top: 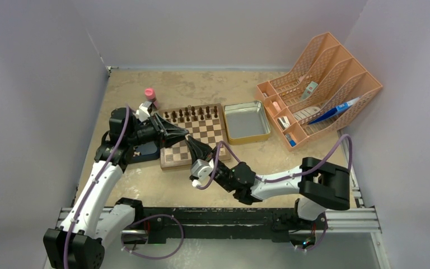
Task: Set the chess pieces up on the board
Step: Place the chess piece on the chessboard.
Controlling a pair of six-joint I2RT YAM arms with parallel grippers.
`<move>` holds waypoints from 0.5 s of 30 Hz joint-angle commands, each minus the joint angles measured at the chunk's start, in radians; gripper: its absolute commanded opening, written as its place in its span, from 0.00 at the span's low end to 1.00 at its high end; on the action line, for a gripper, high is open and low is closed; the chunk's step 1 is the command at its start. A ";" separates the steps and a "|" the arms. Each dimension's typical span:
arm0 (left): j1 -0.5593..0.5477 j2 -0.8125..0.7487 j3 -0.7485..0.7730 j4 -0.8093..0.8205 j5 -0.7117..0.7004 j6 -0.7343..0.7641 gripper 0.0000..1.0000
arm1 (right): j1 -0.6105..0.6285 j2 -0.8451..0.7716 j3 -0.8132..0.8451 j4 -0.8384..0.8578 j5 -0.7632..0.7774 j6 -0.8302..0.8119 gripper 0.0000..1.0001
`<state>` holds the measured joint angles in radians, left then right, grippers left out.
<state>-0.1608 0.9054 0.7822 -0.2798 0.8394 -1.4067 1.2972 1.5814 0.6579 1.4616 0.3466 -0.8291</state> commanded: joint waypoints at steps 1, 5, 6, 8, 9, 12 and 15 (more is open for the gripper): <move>0.000 -0.029 0.049 0.000 0.034 -0.033 0.01 | 0.004 -0.004 0.021 0.133 0.095 0.000 0.00; 0.000 -0.032 0.046 0.025 0.006 0.012 0.33 | 0.004 -0.051 0.025 0.104 0.138 0.105 0.00; -0.001 -0.034 0.053 0.014 -0.011 0.029 0.38 | 0.004 -0.074 0.025 0.073 0.158 0.143 0.00; 0.000 -0.033 0.069 -0.008 -0.053 0.077 0.47 | 0.004 -0.121 0.026 -0.010 0.197 0.226 0.00; 0.000 -0.032 0.076 -0.022 -0.077 0.104 0.49 | 0.004 -0.147 0.026 -0.064 0.214 0.275 0.00; 0.000 -0.035 0.101 -0.082 -0.193 0.238 0.53 | 0.002 -0.243 0.032 -0.278 0.248 0.471 0.00; 0.001 -0.058 0.136 -0.174 -0.427 0.384 0.59 | -0.004 -0.332 0.077 -0.548 0.265 0.667 0.00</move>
<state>-0.1616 0.8879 0.8425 -0.3561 0.6899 -1.2327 1.3010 1.3609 0.6598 1.2274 0.5381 -0.4824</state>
